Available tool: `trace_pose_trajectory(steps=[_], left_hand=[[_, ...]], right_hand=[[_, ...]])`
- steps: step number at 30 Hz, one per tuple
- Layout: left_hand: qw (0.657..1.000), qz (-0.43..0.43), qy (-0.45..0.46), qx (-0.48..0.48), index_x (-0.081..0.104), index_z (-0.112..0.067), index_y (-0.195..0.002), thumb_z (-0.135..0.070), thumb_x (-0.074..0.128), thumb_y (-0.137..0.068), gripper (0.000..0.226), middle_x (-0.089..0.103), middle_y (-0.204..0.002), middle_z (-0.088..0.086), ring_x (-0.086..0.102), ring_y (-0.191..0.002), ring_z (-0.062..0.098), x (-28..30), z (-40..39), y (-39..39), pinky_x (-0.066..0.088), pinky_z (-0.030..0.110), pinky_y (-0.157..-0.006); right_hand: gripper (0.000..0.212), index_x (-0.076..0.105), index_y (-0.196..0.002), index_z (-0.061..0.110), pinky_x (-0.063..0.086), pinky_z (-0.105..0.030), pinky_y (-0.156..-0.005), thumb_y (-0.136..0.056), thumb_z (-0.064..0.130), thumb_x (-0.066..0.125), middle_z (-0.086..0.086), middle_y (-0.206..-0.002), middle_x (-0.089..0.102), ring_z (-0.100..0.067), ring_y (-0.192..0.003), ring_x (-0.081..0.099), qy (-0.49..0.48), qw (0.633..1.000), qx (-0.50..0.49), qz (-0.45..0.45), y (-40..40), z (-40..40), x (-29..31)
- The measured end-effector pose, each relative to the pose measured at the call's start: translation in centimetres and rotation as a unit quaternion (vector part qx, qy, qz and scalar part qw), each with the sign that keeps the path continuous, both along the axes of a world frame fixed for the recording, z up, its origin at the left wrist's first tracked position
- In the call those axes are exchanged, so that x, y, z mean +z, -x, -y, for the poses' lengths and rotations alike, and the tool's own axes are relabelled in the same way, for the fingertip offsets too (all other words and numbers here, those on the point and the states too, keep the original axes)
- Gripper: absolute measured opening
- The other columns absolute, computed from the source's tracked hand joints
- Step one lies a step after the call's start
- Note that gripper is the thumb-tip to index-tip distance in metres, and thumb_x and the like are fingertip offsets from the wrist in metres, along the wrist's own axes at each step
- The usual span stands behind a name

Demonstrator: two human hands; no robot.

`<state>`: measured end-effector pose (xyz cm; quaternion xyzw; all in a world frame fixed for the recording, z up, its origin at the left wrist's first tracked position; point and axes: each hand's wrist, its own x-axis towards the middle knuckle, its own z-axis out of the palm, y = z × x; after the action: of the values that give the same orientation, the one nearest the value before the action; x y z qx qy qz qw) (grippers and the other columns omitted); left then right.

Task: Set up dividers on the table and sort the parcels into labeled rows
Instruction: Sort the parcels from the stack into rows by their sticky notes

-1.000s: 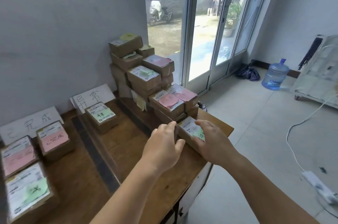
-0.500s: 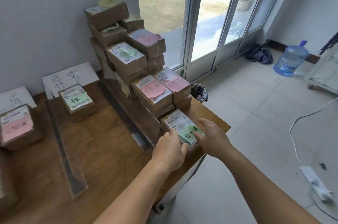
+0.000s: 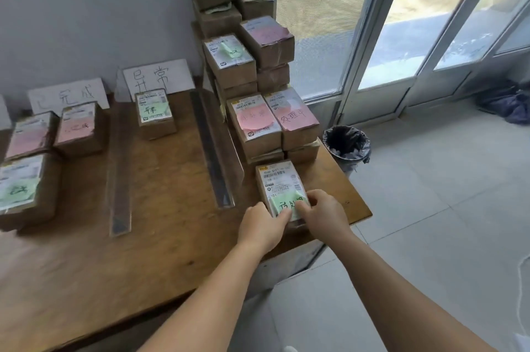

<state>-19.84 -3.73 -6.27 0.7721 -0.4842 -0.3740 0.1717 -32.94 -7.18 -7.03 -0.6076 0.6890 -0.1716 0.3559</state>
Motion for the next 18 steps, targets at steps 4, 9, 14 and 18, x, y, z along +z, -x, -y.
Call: trace_pose_trajectory(steps=[4,9,14,18], left_hand=[[0.999,-0.016,0.021,0.025,0.054,-0.014,-0.128,-0.046,0.052,-0.094,0.047,0.061,-0.127,0.003,0.061,-0.107,0.019,0.0,-0.8,0.8,0.055,0.034,-0.085],[0.991,-0.091,0.065,0.071,0.042,-0.018,-0.14,-0.041,0.057,-0.093,0.054,0.056,-0.134,-0.002,0.057,-0.109,0.011,1.0,-2.6,2.0,0.044,0.008,-0.064],[0.972,-0.199,0.081,0.092,0.033,-0.028,-0.132,-0.037,0.067,-0.088,0.056,0.06,-0.121,-0.007,0.056,-0.074,-0.005,2.7,-3.5,2.7,0.043,0.003,-0.048],[0.961,-0.228,0.123,0.097,0.034,-0.032,-0.119,-0.035,0.066,-0.088,0.044,0.056,-0.108,-0.014,0.056,-0.078,-0.005,4.6,-3.1,2.7,0.042,0.002,-0.048]], right_hand=[[0.031,0.058,-0.116,0.023,0.043,-0.011,-0.043,-0.091,0.041,0.058,0.009,-0.095,0.065,0.003,-0.063,0.056,0.0,0.999,-0.021,0.029,0.9,-0.2,0.1],[0.022,0.062,-0.103,0.02,0.051,-0.015,-0.049,-0.089,0.035,0.062,0.008,-0.091,0.068,-0.002,-0.071,0.065,0.026,0.996,-0.024,0.083,2.9,-1.0,1.3],[0.018,0.066,-0.098,0.02,0.053,-0.017,-0.056,-0.087,0.033,0.065,0.009,-0.09,0.069,-0.003,-0.076,0.066,0.061,0.989,-0.02,0.13,4.6,-1.8,3.0],[0.013,0.067,-0.093,0.024,0.056,-0.027,-0.065,-0.086,0.034,0.065,0.012,-0.086,0.069,-0.004,-0.078,0.066,0.107,0.982,-0.019,0.157,4.9,-1.1,4.9]])
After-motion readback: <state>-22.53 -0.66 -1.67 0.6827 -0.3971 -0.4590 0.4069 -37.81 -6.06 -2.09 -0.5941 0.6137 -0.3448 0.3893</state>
